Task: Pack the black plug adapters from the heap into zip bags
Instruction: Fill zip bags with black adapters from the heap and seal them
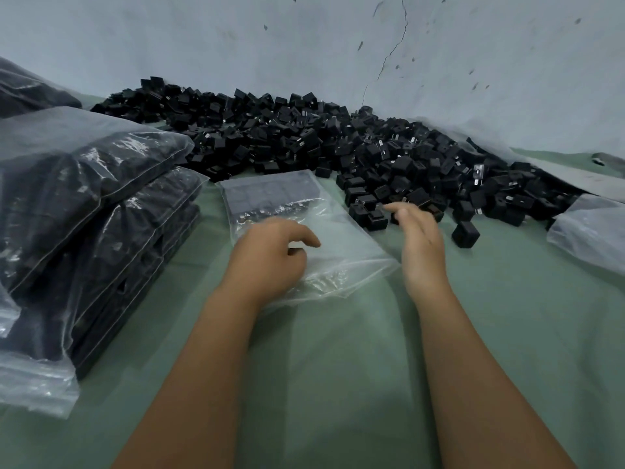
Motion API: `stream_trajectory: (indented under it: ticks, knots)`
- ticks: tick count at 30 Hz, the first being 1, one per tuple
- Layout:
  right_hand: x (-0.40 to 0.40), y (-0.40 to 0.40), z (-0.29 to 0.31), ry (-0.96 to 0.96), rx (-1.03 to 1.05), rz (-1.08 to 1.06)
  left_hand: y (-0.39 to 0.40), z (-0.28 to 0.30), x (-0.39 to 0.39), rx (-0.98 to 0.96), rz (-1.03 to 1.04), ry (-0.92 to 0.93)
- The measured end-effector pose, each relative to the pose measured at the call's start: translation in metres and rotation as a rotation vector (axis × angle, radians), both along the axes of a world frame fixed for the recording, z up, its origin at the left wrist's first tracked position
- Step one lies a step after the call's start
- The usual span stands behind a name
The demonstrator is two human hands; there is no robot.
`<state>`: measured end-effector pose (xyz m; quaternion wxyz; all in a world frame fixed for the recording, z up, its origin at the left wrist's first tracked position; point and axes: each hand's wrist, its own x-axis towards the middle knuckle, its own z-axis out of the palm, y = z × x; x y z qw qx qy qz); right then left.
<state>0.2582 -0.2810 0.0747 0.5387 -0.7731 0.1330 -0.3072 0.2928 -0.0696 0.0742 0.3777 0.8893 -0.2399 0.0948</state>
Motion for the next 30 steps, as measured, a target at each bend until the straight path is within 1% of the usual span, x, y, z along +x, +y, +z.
stream_trajectory:
  ticks: [1,4,5,7,10,15,18,20,22,24,26,30]
  knots:
    - [0.003,-0.002,-0.001,0.117,-0.026,0.056,-0.002,0.001,-0.003,-0.011,-0.040,0.036]
    - [0.010,-0.002,-0.007,0.463,-0.347,0.092,-0.005,-0.001,-0.007,-0.014,-0.164,0.156]
    - [0.010,-0.001,-0.010,0.523,-0.439,0.093,-0.005,-0.002,-0.007,-0.018,-0.192,0.186]
    - [0.012,-0.002,-0.014,0.554,-0.537,0.092,-0.004,-0.003,-0.005,-0.051,-0.218,0.233]
    - [0.013,-0.004,-0.016,0.467,-0.573,0.050,-0.003,-0.002,-0.004,-0.096,-0.236,0.288]
    - [0.010,-0.002,-0.013,0.196,-0.392,-0.072,-0.002,-0.003,-0.002,-0.062,-0.245,0.293]
    - [0.007,-0.001,-0.010,0.076,-0.367,-0.189,-0.001,-0.001,-0.001,-0.039,-0.275,0.328]
    - [0.002,0.003,-0.008,0.029,-0.345,-0.250,-0.001,0.000,-0.001,0.000,-0.294,0.339]
    - [-0.004,0.012,-0.005,-0.026,-0.346,-0.284,-0.001,-0.002,0.000,-0.017,-0.284,0.332]
    - [-0.010,0.026,-0.003,-0.089,-0.341,-0.247,-0.001,-0.003,0.000,-0.100,-0.251,0.360]
    - [-0.016,0.043,0.000,-0.160,-0.394,-0.158,-0.003,-0.003,-0.002,-0.180,-0.236,0.398]
    - [-0.026,0.079,-0.001,-0.233,-0.668,0.023,-0.002,0.002,-0.004,-0.365,-0.218,0.477]
